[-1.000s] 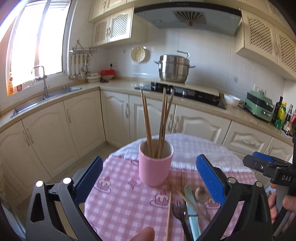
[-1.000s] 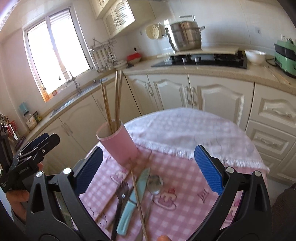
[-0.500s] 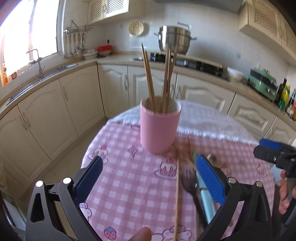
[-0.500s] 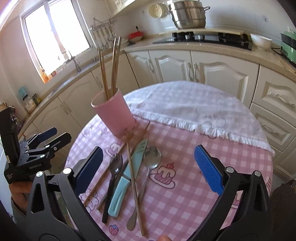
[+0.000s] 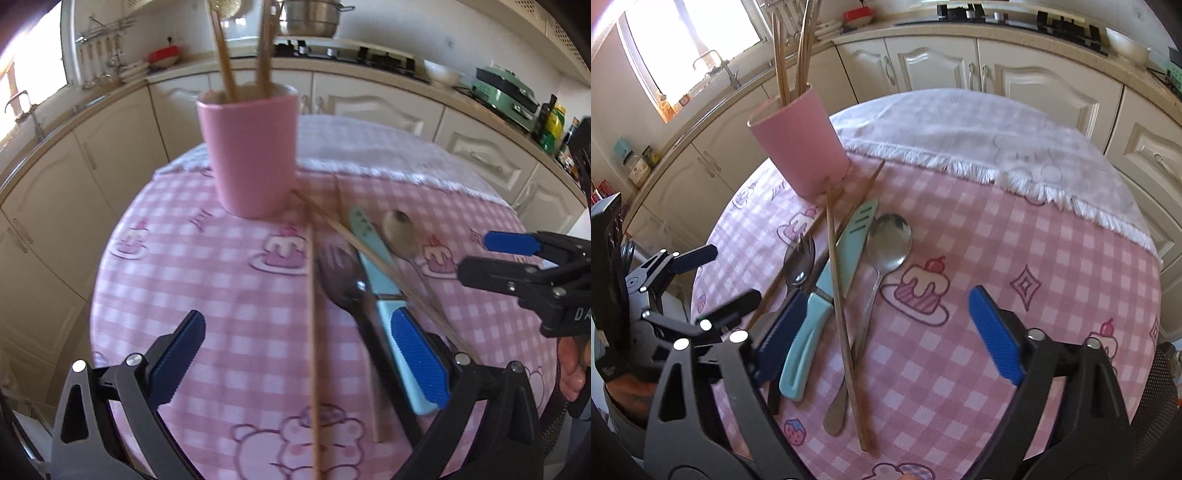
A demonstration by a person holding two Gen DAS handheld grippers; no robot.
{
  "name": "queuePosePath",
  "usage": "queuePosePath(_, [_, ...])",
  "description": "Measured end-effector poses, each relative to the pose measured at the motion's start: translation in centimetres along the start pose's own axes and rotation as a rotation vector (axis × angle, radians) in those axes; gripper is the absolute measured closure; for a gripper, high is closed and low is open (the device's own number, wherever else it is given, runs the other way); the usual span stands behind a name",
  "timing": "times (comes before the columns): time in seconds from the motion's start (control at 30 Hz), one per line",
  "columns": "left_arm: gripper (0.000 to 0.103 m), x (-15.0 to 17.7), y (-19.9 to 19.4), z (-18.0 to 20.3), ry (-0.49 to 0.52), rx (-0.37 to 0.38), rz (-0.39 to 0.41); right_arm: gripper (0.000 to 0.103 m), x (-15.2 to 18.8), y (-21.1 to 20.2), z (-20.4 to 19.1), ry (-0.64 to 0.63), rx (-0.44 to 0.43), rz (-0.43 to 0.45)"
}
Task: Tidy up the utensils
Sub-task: 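Move the right tool back down to the utensils beside the cup, then close the right tool on the black fork handle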
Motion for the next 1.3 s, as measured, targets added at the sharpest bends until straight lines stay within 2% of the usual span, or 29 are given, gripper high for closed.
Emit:
queuePosePath(0.17, [0.01,0.1,0.5,0.0,-0.011,-0.008,-0.009,0.026,0.0,0.0,-0.1,-0.001,-0.023,-0.01])
queuePosePath(0.33, [0.012,-0.2,1.1,-1.6,0.001,-0.057,-0.028,0.027,0.0,0.6,-0.6,-0.019,-0.028,-0.024])
queuePosePath(0.43, [0.019,-0.2,2.2,-2.0,0.047,-0.077,-0.071,0.038,-0.1,1.5,-0.6,-0.02,-0.007,-0.048])
queuePosePath(0.5, [0.028,-0.1,3.2,-2.1,0.065,-0.077,-0.1,0.049,0.0,2.3,-0.4,-0.015,0.002,-0.077])
queuePosePath(0.57, [0.028,-0.4,3.6,-2.2,0.062,-0.06,-0.099,0.061,0.2,3.1,-0.3,-0.013,0.004,-0.102])
queuePosePath(0.67, [0.033,-1.4,4.2,-1.9,0.087,-0.053,-0.102,0.065,0.1,3.3,-0.6,-0.007,-0.016,-0.104])
queuePosePath(0.73, [0.041,-1.8,4.5,-1.6,0.101,-0.035,-0.103,0.065,-0.2,2.8,-1.0,-0.016,-0.038,-0.083])
queuePosePath(0.8, [0.062,-2.2,4.6,-1.2,0.107,0.002,-0.103,0.066,-0.3,2.9,-1.7,-0.048,-0.044,-0.096])
queuePosePath(0.83, [0.068,-2.3,4.6,-1.0,0.113,0.011,-0.102,0.068,-0.3,3.1,-2.0,-0.063,-0.053,-0.106])
queuePosePath(0.9, [0.095,-2.5,4.7,-0.6,0.121,0.024,-0.103,0.073,-0.3,3.5,-2.8,-0.094,-0.064,-0.12])
queuePosePath(1.0, [0.098,-2.2,4.4,-0.3,0.13,0.026,-0.098,0.084,-0.2,4.1,-3.6,-0.131,-0.071,-0.144])
queuePosePath(1.07, [0.098,-1.8,4.1,-0.3,0.117,0.033,-0.095,0.096,0.1,4.6,-3.8,-0.16,-0.042,-0.165])
queuePosePath(1.2, [0.098,-1.0,3.4,-0.8,0.094,0.048,-0.097,0.097,0.9,4.6,-3.6,-0.161,-0.046,-0.19])
queuePosePath(1.3, [0.098,-0.8,3.2,-1.0,0.091,0.053,-0.095,0.096,0.4,4.1,-3.6,-0.123,-0.075,-0.166])
Point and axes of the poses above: each gripper's, at about its wrist camera, not at the fingertips, and y roughly the way its jaws point, z to its right, x to its underside, the point moved 3 cm from there along y, roughly the way its jaws point, and after that the axes turned 2 degrees about z, right-handed, at the moved point
